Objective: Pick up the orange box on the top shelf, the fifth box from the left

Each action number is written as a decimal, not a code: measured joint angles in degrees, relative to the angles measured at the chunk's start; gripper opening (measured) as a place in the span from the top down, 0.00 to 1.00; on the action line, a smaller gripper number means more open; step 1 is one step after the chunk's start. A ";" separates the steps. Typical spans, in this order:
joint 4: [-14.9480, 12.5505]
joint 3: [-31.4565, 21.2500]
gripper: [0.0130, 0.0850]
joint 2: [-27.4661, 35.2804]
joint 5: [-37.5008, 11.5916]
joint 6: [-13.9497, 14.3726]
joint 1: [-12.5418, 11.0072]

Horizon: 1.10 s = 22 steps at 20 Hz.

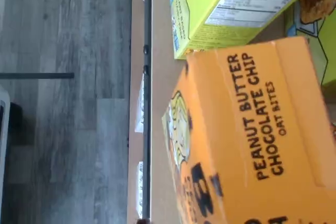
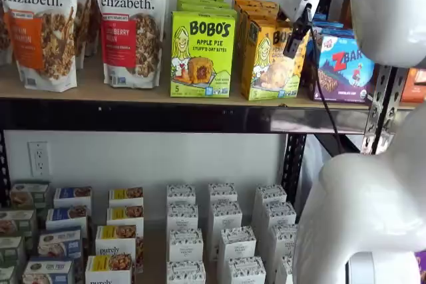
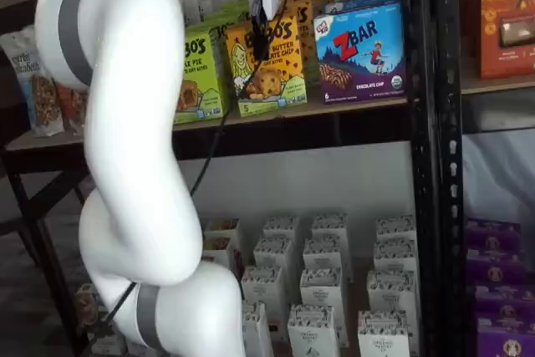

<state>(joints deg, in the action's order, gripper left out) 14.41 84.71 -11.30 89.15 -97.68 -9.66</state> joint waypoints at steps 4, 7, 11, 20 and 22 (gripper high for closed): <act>-0.06 -0.34 0.17 -0.16 -0.44 -0.17 -0.13; -0.04 -0.38 0.28 -0.15 -0.42 -0.35 -0.30; 0.09 -0.28 0.33 -0.01 -0.14 -0.51 -0.48; -0.03 -0.03 0.33 0.18 0.21 -0.71 -0.69; -0.02 -0.12 0.33 0.11 0.16 -0.72 -0.69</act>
<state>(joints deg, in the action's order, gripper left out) 14.39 84.58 -11.19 89.31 -98.40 -10.35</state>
